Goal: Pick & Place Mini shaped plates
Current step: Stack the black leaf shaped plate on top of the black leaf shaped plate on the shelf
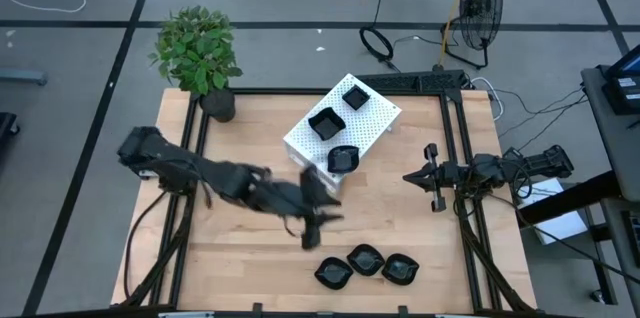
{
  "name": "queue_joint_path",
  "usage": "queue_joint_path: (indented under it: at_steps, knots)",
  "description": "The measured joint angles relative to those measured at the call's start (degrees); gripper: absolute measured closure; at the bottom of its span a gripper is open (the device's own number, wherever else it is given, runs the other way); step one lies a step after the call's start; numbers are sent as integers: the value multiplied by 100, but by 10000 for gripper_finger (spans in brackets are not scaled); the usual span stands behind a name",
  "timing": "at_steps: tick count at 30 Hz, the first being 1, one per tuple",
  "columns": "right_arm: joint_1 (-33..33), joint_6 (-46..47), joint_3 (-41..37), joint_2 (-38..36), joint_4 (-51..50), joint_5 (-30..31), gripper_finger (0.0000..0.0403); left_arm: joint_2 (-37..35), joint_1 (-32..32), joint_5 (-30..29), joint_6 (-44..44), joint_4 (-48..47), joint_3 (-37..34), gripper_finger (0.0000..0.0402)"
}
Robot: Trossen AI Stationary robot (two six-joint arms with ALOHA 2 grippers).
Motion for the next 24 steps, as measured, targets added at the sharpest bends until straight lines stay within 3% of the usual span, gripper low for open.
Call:
queue_joint_path:
  at_steps: [4,8,11,15,19,24]
  knots:
    - [-2,0,-2,0,0,0,403,784,-143,394,263,-814,1088,267]
    - [-2,0,0,0,0,0,403,1402,-181,196,-34,-1945,1792,254]
    - [-1,0,-1,0,8,0,403,1736,-198,-146,-611,-2452,1873,232]
    - [-1,0,-2,-1,1,0,403,2232,-219,-184,-1384,-2891,1880,195]
    - [-2,0,0,0,2,0,403,2759,-351,209,-1717,-2977,1878,171]
    - [0,0,0,0,7,0,403,3322,-557,582,-1792,-2746,1878,169]
